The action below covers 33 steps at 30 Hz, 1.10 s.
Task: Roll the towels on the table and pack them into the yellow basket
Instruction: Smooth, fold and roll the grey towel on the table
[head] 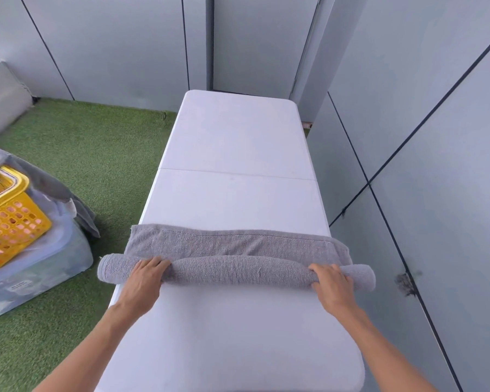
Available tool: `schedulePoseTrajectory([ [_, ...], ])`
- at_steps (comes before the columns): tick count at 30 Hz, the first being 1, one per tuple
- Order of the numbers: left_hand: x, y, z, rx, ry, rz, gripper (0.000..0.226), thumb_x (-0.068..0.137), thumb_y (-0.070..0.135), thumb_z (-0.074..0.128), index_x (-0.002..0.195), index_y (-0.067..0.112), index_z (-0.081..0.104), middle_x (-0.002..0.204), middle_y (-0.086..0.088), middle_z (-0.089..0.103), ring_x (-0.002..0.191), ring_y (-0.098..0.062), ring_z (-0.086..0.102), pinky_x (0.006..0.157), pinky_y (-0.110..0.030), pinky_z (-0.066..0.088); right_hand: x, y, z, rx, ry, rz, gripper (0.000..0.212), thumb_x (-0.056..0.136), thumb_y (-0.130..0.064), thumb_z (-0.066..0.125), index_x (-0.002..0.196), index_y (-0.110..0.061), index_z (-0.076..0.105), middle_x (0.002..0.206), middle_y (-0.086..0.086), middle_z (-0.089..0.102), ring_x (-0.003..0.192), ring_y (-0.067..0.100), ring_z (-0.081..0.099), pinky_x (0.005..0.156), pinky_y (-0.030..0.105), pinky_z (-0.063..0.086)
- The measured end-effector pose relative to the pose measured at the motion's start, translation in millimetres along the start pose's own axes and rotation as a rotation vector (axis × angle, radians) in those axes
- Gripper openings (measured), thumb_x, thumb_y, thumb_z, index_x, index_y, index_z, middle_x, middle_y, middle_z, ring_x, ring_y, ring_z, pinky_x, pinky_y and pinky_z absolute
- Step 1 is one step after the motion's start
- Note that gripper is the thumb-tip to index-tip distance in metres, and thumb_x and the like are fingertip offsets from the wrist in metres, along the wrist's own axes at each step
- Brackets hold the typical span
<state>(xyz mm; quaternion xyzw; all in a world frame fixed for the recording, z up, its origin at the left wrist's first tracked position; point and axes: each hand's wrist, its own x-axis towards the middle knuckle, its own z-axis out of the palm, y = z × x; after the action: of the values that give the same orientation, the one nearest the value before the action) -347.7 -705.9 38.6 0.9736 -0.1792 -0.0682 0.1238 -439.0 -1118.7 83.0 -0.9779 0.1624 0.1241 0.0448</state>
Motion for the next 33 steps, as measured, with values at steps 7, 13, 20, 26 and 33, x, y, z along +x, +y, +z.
schedulePoseTrajectory([
  [7, 3.0, -18.2, -10.3, -0.148, -0.031, 0.042, 0.047, 0.093, 0.015, 0.052, 0.140, 0.019, 0.046, 0.137, 0.000, 0.052, 0.129, -0.026, 0.047, 0.109, -0.040, 0.034, 5.0, 18.5, -3.6, 0.215, 0.014, -0.069, 0.030, 0.094, -0.027, 0.052, 0.123, -0.030, 0.055, 0.125, -0.004, 0.059, 0.121, 0.021, 0.050, 0.094, 0.038, 0.042],
  [13, -7.4, -17.2, 6.8, 0.052, 0.010, 0.079, 0.080, 0.072, 0.029, 0.081, 0.142, 0.016, 0.044, 0.138, 0.000, 0.052, 0.132, -0.028, 0.045, 0.109, -0.049, 0.033, -10.8, 11.5, 21.4, -0.003, -0.041, -0.065, 0.071, 0.092, -0.051, 0.049, 0.151, -0.030, 0.015, 0.158, -0.008, 0.015, 0.148, 0.018, 0.002, 0.115, 0.052, 0.001],
  [20, 13.9, -7.0, -18.3, 0.111, -0.163, 0.064, 0.041, 0.081, 0.021, 0.071, 0.118, 0.026, 0.055, 0.115, 0.004, 0.060, 0.114, -0.022, 0.057, 0.096, -0.032, 0.034, 9.1, 16.5, 3.8, 0.055, -0.160, -0.088, 0.043, 0.090, -0.037, 0.058, 0.132, -0.032, 0.047, 0.129, -0.009, 0.054, 0.128, 0.017, 0.042, 0.109, 0.043, 0.029],
  [26, 17.7, -21.4, -36.5, 0.006, -0.183, 0.199, 0.029, 0.087, 0.023, 0.062, 0.115, 0.024, 0.064, 0.124, 0.007, 0.060, 0.111, -0.020, 0.056, 0.092, -0.024, 0.044, 5.4, 33.3, 1.2, 0.356, -0.136, -0.109, 0.029, 0.092, -0.040, 0.055, 0.122, -0.041, 0.052, 0.119, -0.015, 0.061, 0.115, 0.012, 0.055, 0.100, 0.033, 0.038],
  [33, -5.8, -33.5, -12.4, -0.002, -0.059, 0.074, 0.066, 0.088, 0.045, 0.062, 0.145, 0.024, 0.039, 0.143, 0.005, 0.046, 0.134, -0.020, 0.041, 0.114, -0.036, 0.026, -0.2, 40.9, 15.1, 0.107, -0.057, -0.098, 0.064, 0.092, -0.058, 0.044, 0.147, -0.044, 0.014, 0.146, -0.025, 0.016, 0.146, 0.008, 0.008, 0.115, 0.041, -0.006],
])
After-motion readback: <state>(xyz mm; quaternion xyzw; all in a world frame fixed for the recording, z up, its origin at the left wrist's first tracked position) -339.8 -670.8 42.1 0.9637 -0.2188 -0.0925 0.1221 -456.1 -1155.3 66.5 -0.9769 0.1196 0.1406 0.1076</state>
